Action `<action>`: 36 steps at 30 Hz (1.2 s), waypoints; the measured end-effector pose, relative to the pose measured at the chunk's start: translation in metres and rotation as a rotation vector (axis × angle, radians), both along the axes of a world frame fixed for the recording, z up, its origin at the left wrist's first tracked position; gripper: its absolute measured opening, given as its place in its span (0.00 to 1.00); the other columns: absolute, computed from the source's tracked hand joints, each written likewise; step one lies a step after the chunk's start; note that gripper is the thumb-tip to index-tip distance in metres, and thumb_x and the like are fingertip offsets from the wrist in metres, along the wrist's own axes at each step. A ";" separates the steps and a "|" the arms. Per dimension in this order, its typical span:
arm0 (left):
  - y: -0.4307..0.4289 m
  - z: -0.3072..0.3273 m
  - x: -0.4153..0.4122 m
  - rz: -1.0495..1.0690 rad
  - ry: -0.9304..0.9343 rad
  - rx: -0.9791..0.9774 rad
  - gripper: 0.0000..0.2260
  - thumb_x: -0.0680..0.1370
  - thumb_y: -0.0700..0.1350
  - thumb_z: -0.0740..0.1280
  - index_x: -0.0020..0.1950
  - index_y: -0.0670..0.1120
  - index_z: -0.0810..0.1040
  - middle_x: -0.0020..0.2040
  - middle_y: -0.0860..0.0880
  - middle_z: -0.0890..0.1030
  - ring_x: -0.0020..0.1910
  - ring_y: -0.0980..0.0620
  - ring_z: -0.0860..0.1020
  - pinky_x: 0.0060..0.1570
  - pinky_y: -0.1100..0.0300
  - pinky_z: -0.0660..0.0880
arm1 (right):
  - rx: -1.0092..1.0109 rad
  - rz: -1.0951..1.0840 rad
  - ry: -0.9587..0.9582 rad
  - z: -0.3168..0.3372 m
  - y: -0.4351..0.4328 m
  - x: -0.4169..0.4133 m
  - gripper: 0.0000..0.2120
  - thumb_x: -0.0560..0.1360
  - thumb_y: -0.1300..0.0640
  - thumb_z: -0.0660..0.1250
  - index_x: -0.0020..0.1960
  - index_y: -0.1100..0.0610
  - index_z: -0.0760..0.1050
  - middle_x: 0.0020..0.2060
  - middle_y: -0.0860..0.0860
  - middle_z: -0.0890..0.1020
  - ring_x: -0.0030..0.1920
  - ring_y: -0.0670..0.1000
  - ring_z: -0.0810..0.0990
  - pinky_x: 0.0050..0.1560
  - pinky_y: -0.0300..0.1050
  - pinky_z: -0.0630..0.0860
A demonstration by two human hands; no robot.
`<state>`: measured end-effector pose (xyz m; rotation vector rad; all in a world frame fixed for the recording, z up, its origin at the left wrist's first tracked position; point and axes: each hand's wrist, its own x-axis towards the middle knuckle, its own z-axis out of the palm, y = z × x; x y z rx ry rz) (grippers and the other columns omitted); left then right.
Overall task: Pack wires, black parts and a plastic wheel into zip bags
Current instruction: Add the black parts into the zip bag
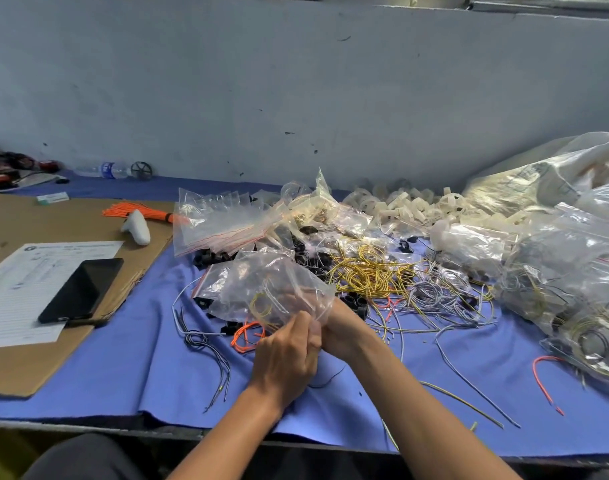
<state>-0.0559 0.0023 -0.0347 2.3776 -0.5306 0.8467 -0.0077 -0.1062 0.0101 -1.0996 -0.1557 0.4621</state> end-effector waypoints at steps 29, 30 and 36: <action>0.002 0.001 -0.003 -0.060 0.030 -0.115 0.12 0.82 0.51 0.53 0.45 0.45 0.68 0.30 0.47 0.74 0.27 0.40 0.76 0.24 0.58 0.61 | -1.668 -0.135 -0.747 -0.012 -0.036 -0.026 0.10 0.80 0.52 0.59 0.50 0.55 0.76 0.44 0.57 0.82 0.47 0.63 0.79 0.43 0.52 0.75; 0.002 0.001 -0.003 -0.063 0.027 -0.119 0.11 0.82 0.51 0.53 0.45 0.47 0.66 0.30 0.47 0.74 0.27 0.40 0.75 0.24 0.58 0.59 | -1.590 -0.125 -0.741 -0.009 -0.033 -0.026 0.11 0.79 0.52 0.60 0.45 0.57 0.76 0.41 0.58 0.83 0.44 0.62 0.79 0.42 0.52 0.75; 0.005 -0.003 0.000 -0.060 0.044 -0.172 0.08 0.82 0.53 0.51 0.46 0.51 0.62 0.30 0.46 0.75 0.28 0.39 0.75 0.26 0.58 0.58 | -0.865 -0.186 -0.317 0.001 -0.008 -0.019 0.16 0.79 0.55 0.64 0.46 0.70 0.76 0.35 0.57 0.76 0.37 0.52 0.71 0.38 0.47 0.68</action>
